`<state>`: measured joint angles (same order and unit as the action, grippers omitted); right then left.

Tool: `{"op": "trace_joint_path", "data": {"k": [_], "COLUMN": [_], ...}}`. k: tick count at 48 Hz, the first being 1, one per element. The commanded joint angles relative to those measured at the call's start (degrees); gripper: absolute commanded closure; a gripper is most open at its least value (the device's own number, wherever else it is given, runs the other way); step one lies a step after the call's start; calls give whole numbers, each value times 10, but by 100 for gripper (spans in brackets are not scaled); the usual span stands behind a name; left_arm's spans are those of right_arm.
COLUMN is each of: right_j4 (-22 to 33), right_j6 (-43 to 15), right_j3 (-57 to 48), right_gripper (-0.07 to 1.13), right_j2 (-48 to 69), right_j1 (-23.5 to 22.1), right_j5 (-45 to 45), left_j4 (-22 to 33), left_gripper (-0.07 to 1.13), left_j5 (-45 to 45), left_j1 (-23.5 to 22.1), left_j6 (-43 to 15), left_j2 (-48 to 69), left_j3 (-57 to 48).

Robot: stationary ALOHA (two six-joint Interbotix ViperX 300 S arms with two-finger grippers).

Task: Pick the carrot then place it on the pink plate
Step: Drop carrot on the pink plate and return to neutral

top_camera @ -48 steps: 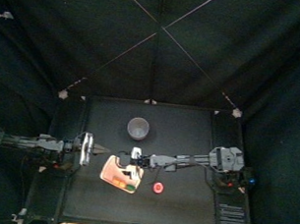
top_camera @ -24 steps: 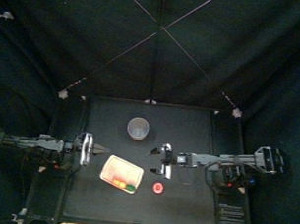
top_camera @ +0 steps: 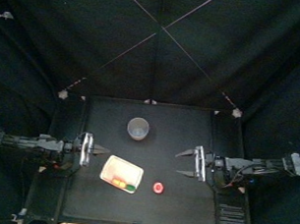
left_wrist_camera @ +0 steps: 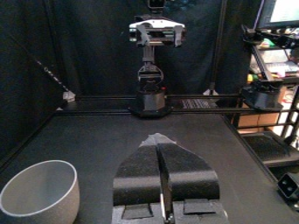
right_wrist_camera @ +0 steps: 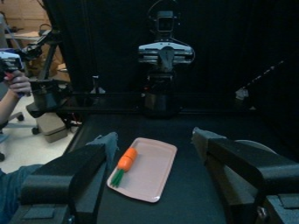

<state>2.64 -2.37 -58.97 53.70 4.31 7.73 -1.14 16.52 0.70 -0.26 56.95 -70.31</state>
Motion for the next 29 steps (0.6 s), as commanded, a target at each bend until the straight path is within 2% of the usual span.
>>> {"op": "trace_joint_path", "data": {"k": [1,29], "right_j4": [-2,-1], "right_j6": [1,1], "right_j3": [-18,-65], "right_gripper": [5,5], "right_j2": [18,34], "right_j1": [-1,-34], "right_j5": [4,11], "left_j4": [-2,0], "left_gripper": [109,109], "left_j5": [4,6], "left_j1": [1,5], "left_j6": [0,1], "left_j2": [-1,-1], "left_j3": [8,4]}}
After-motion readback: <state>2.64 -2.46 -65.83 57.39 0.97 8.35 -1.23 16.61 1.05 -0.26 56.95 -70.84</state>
